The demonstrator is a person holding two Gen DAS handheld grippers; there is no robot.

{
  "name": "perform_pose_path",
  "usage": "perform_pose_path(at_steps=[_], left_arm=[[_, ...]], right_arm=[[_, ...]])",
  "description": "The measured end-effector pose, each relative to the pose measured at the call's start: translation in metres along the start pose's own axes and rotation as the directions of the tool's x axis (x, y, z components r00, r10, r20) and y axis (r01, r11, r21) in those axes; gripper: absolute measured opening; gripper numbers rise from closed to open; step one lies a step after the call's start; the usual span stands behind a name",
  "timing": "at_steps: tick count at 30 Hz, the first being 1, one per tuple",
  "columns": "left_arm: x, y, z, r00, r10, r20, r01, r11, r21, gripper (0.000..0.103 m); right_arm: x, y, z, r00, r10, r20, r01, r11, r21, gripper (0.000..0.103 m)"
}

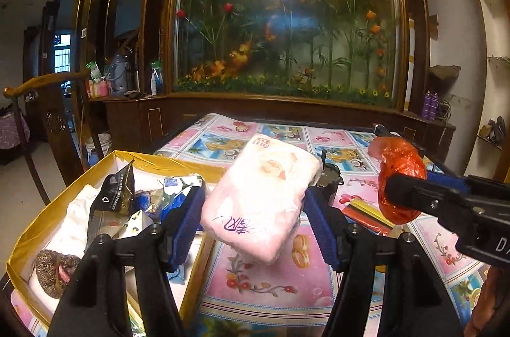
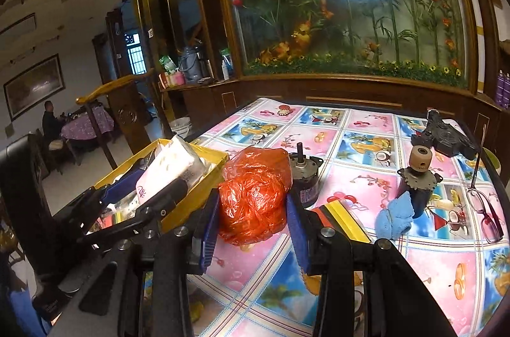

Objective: Organize soft objects
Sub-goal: 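Carry the pink pack with the left tool while the right tool carries the red bag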

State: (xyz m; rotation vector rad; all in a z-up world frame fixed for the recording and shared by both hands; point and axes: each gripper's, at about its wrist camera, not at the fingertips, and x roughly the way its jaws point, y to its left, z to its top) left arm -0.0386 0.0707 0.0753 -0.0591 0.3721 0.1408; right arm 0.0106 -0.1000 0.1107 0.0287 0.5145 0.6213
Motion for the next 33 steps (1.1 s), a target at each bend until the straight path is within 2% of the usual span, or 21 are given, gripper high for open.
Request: perform_pose_path(at_steps=[18,26,33], left_arm=[[-0.007,-0.004,-0.003,0.999,0.045,0.018,-0.046,0.998,0.033,0.064],[-0.018,0.009,0.0,0.995,0.076,0.061,-0.076,0.997,-0.012,0.065],[-0.035,0.029,-0.001,0.991,0.095,0.094,-0.09,0.994,-0.056,0.065]], right_arm=[[-0.001,-0.008,0.001,1.0,-0.003,0.016,0.002,0.999,0.04,0.043],[0.003,0.0,-0.002,1.0,0.003,0.022,-0.003,1.0,0.014,0.043],[0.012,0.006,-0.002,1.0,0.006,0.013,-0.007,0.999,0.05,0.044]])
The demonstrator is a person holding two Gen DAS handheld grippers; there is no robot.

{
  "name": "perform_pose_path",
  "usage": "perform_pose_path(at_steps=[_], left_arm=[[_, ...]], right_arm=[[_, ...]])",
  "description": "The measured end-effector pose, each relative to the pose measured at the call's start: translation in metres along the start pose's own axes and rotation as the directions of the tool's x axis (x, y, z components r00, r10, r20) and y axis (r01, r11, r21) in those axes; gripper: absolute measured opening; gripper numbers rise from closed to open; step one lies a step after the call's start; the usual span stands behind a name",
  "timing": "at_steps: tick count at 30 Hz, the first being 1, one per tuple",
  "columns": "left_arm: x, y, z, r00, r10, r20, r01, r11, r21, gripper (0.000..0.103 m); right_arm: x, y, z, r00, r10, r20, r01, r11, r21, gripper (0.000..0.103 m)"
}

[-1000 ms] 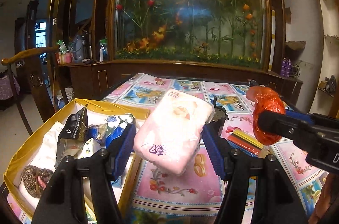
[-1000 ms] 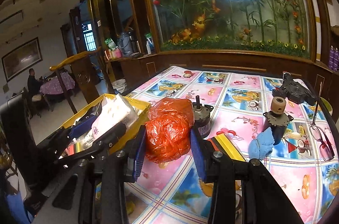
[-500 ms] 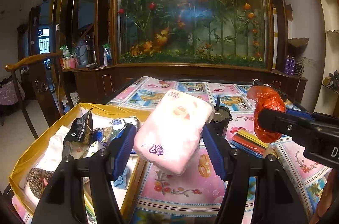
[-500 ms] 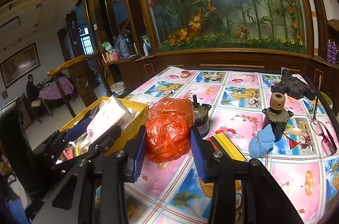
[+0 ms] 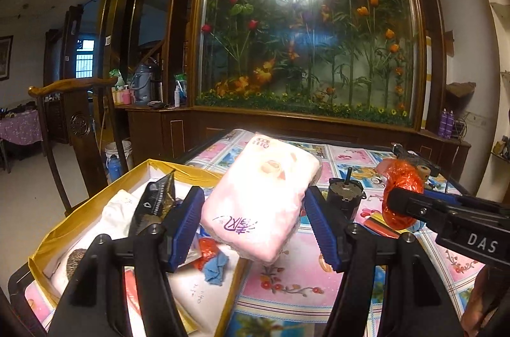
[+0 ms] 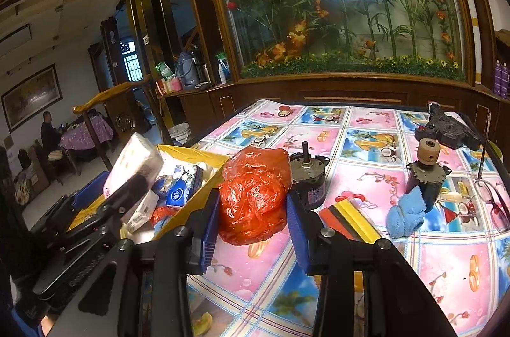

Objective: Organize soft objects
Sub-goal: 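Carry the pink pack with the left tool while the right tool carries the red bag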

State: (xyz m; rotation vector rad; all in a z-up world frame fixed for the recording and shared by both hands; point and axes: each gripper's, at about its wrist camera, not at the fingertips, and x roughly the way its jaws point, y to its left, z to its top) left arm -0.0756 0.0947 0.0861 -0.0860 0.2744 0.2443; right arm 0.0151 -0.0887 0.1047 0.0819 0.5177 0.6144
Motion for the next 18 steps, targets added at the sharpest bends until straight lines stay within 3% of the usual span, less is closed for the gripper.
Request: perform_pose_path(at_steps=[11,18], left_arm=[[-0.025,0.072,-0.009,0.993,0.104,0.055,-0.098,0.989,-0.114,0.065],[-0.019,0.12,-0.01,0.986,0.163,0.021,-0.156,0.969,-0.192,0.065]], right_arm=[[0.014,0.058,-0.005,0.997,0.073,0.006,-0.072,0.997,-0.024,0.044],[0.04,0.098,-0.011,0.991,0.126,-0.049,-0.129,0.989,-0.066,0.044]])
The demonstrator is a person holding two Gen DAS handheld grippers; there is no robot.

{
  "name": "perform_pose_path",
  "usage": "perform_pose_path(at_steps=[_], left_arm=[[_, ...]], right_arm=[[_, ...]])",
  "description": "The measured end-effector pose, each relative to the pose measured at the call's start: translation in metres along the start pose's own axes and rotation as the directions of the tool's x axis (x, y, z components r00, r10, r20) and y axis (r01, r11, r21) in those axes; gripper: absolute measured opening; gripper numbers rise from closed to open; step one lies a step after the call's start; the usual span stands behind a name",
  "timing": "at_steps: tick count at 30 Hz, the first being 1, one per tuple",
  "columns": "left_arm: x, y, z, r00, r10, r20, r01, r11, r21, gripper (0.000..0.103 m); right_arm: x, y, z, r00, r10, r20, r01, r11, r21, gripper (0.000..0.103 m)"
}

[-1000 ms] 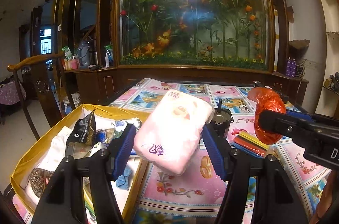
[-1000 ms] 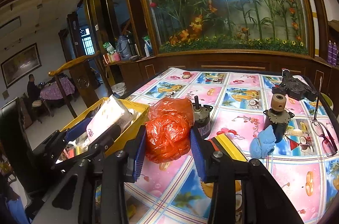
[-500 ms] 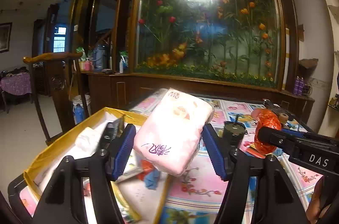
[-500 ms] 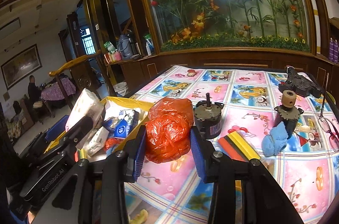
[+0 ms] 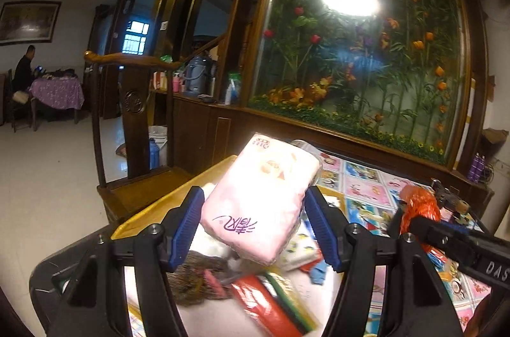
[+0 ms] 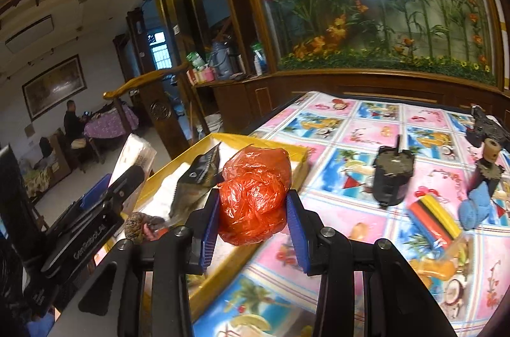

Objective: Organize soft objects
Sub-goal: 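Carry the pink pack with the left tool while the right tool carries the red bag, then release the pink pack in the box with the left tool while the right tool releases the red bag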

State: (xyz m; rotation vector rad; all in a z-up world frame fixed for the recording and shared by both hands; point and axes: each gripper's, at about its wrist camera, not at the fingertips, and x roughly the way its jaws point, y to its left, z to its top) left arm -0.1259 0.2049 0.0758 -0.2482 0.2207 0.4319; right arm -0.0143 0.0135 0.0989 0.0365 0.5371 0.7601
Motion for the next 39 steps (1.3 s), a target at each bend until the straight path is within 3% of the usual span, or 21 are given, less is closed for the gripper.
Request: perform_pose_path(at_steps=[3,9,12,24,39], left_arm=[[0.007,0.018,0.003,0.999,0.03,-0.021,-0.031,0.999,-0.029,0.065],[0.03,0.039,0.0,0.989,-0.01,-0.148,-0.011,0.99,-0.137,0.065],[0.035,0.043,0.0,0.984,-0.019,-0.175,-0.009,0.988,-0.153,0.065],[0.05,0.044,-0.002,0.972,-0.013,-0.235,-0.023,0.988,-0.153,0.065],[0.052,0.04,-0.002,0.968,-0.01,-0.25,-0.026,0.99,-0.142,0.065]], right_arm=[[0.016,0.014,0.0,0.999,0.024,-0.032,-0.025,1.0,-0.016,0.044],[0.059,0.036,-0.003,0.991,0.051,-0.123,-0.054,0.998,-0.016,0.044],[0.073,0.04,-0.004,0.986,0.067,-0.15,-0.069,0.998,-0.002,0.044],[0.091,0.04,-0.012,0.974,0.093,-0.205,-0.09,0.996,0.024,0.045],[0.097,0.051,-0.025,0.96,0.077,-0.269,-0.086,0.996,-0.02,0.046]])
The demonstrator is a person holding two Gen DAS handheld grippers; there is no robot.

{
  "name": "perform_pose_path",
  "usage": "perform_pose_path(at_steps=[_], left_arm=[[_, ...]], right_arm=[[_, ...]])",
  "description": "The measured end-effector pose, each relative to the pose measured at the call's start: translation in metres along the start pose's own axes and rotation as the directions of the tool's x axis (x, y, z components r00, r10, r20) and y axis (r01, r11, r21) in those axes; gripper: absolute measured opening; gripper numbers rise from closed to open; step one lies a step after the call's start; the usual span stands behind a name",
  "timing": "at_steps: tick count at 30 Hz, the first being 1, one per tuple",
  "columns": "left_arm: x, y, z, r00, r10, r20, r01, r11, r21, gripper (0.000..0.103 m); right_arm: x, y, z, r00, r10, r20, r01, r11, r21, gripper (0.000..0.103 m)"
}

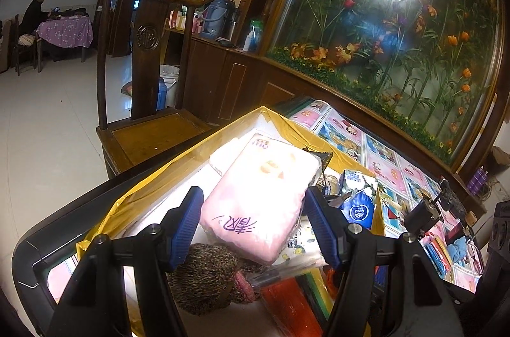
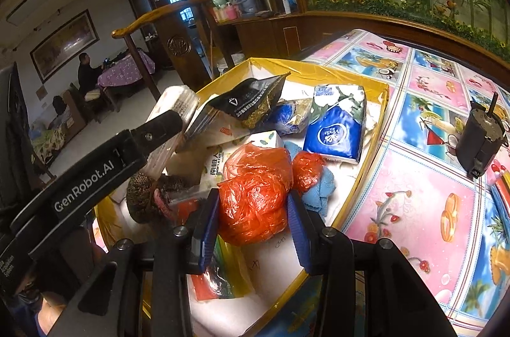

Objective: Organize soft objects
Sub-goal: 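Release the pink pack in the box with the left tool while the right tool releases the red bag, then withdraw both tools from the box toward the remaining items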

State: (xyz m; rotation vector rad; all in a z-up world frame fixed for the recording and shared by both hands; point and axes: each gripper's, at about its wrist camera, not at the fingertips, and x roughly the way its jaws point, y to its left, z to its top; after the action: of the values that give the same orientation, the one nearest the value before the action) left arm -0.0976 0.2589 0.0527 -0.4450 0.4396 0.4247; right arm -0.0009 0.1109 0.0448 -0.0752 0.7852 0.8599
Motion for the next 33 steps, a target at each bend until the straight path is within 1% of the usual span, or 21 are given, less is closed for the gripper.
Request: perform_pose_path(at_steps=[9,11,13,16,21,26,28,29,31,32,33], left_arm=[[0.002,-0.001,-0.001,1.0,0.003,-0.007,-0.003,1.0,0.002,0.065],[0.002,0.0,0.001,1.0,-0.001,-0.002,0.001,1.0,0.0,0.066],[-0.001,-0.001,0.0,1.0,-0.004,0.014,0.004,1.0,0.002,0.066],[-0.004,-0.002,0.0,0.999,-0.009,0.033,0.009,1.0,0.008,0.072],[-0.008,-0.001,-0.001,0.998,-0.018,0.052,0.018,1.0,0.0,0.073],[-0.013,-0.001,-0.002,0.997,-0.029,0.072,0.029,1.0,-0.001,0.073],[-0.016,-0.004,-0.002,0.996,-0.025,0.084,0.024,1.0,0.014,0.073],[-0.018,-0.008,-0.002,0.995,-0.036,0.095,0.033,0.999,0.036,0.073],[-0.022,-0.016,-0.002,0.992,-0.031,0.126,0.02,0.996,0.09,0.074],[-0.021,-0.024,-0.002,0.99,-0.044,0.131,0.025,0.989,0.143,0.079],[-0.017,-0.031,-0.003,0.993,-0.036,0.114,0.013,0.981,0.195,0.085]], right_arm=[[0.001,0.002,-0.003,1.0,-0.001,-0.019,0.001,1.0,-0.004,0.046],[0.001,0.003,-0.003,1.0,0.0,-0.021,0.0,1.0,-0.005,0.047],[0.0,0.003,-0.003,1.0,-0.004,-0.019,0.003,1.0,-0.007,0.053],[-0.004,0.002,-0.003,1.0,-0.003,-0.007,0.003,1.0,-0.009,0.061],[-0.014,0.0,-0.002,1.0,0.0,0.026,0.0,1.0,-0.003,0.062],[-0.028,-0.008,0.0,0.998,0.006,0.066,-0.008,1.0,0.029,0.062],[-0.034,-0.014,0.0,0.997,0.0,0.079,-0.004,0.999,0.05,0.062],[-0.037,-0.018,0.0,0.997,-0.001,0.083,-0.004,0.998,0.06,0.062],[-0.046,-0.026,0.0,0.995,-0.005,0.097,-0.004,0.996,0.086,0.062],[-0.05,-0.031,0.0,0.994,-0.01,0.105,0.0,0.995,0.097,0.062],[-0.054,-0.035,0.001,0.993,-0.017,0.113,0.004,0.994,0.108,0.062]])
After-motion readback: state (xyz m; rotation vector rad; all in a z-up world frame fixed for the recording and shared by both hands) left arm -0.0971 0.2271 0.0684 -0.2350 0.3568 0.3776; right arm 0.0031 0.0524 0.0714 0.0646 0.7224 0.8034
